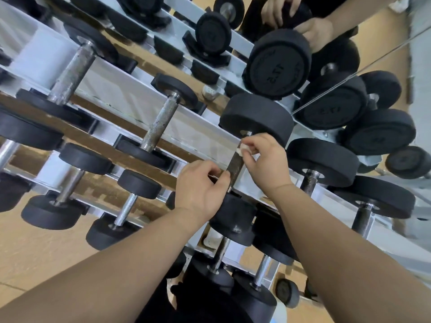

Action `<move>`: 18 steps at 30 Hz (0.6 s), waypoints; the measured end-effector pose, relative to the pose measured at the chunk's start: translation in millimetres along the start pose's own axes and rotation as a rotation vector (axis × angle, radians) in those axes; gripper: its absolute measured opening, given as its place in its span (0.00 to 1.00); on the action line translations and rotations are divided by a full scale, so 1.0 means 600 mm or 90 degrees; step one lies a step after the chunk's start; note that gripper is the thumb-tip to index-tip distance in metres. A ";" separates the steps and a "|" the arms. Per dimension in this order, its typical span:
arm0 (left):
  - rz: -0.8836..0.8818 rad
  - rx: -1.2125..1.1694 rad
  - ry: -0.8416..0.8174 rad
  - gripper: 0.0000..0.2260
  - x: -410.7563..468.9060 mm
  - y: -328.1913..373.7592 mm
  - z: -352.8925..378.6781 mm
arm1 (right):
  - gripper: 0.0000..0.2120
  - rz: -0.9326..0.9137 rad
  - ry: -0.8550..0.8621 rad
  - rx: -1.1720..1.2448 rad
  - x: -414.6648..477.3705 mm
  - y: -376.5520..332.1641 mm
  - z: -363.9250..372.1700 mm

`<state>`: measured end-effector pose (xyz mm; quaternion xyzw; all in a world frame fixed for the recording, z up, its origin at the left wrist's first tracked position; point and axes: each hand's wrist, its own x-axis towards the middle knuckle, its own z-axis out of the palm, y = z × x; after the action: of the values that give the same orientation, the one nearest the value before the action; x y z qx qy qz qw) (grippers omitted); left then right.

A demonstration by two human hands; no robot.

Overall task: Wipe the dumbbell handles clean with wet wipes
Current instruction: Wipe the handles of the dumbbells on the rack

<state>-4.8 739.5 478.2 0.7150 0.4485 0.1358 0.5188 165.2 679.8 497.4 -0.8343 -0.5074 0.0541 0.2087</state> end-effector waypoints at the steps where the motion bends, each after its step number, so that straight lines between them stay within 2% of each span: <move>1: -0.003 -0.025 0.011 0.14 -0.001 -0.006 -0.002 | 0.06 0.018 0.011 -0.006 0.002 -0.001 0.001; 3: -0.010 -0.018 0.029 0.18 -0.004 -0.023 -0.004 | 0.05 0.025 0.001 -0.014 -0.011 -0.006 0.006; 6: -0.063 0.011 0.035 0.27 -0.007 -0.040 -0.006 | 0.04 -0.115 -0.116 -0.028 -0.041 -0.021 0.005; 8: -0.093 0.001 0.011 0.30 -0.004 -0.043 -0.004 | 0.03 -0.176 -0.142 -0.050 -0.030 -0.014 -0.001; 12: -0.101 -0.014 -0.029 0.28 0.000 -0.046 -0.002 | 0.04 -0.084 -0.021 -0.104 0.007 0.007 -0.009; 18: -0.092 -0.029 -0.049 0.27 -0.007 -0.040 -0.008 | 0.08 0.033 -0.004 -0.035 -0.013 0.007 0.008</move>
<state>-21.9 740.6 460.7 0.6735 0.4754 0.0805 0.5603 163.6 672.8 490.4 -0.8524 -0.4877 0.0482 0.1821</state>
